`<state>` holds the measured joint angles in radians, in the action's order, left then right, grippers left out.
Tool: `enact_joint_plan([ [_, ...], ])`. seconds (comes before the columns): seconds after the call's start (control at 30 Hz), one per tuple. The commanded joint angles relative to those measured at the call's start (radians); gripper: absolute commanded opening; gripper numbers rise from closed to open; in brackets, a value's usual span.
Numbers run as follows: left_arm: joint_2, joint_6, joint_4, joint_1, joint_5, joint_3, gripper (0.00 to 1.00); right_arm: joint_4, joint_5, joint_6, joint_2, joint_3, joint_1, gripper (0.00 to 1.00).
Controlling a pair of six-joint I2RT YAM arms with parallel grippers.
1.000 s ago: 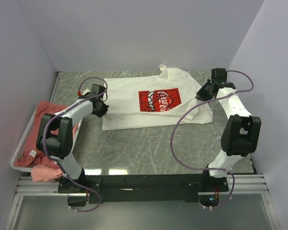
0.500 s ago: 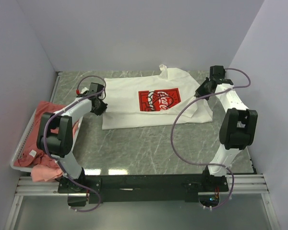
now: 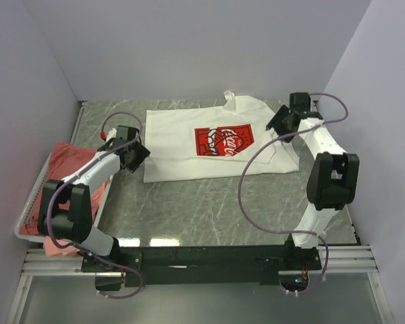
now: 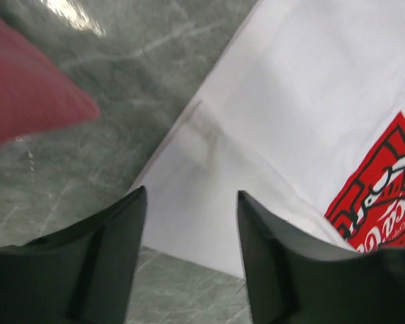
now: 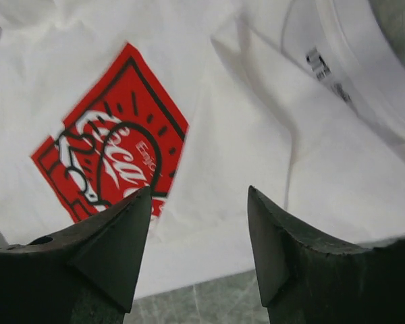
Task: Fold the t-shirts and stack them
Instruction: Fold the tshirt
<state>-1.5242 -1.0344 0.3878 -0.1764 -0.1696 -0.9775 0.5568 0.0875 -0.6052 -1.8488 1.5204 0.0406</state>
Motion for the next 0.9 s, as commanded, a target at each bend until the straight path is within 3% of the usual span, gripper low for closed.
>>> enact_joint_plan([
  [0.0, 0.055, -0.022, -0.039, -0.055, 0.030, 0.077, 0.58, -0.044, -0.064, 0.002, 0.118, -0.167, -0.036, 0.65],
  [0.03, 0.068, -0.030, -0.053, -0.066, 0.033, 0.092, 0.55, -0.057, -0.071, -0.005, 0.150, -0.205, -0.036, 0.61],
  [0.2, 0.064, -0.049, -0.087, -0.129, 0.036, 0.141, 0.47, -0.161, -0.066, -0.013, 0.214, -0.403, -0.036, 0.59],
  [0.37, 0.024, -0.062, -0.092, -0.150, 0.018, 0.152, 0.41, -0.179, -0.065, -0.018, 0.184, -0.427, -0.070, 0.58],
  [0.87, 0.015, -0.075, -0.102, -0.152, -0.013, 0.221, 0.38, -0.210, -0.078, -0.051, 0.091, -0.424, -0.073, 0.49],
])
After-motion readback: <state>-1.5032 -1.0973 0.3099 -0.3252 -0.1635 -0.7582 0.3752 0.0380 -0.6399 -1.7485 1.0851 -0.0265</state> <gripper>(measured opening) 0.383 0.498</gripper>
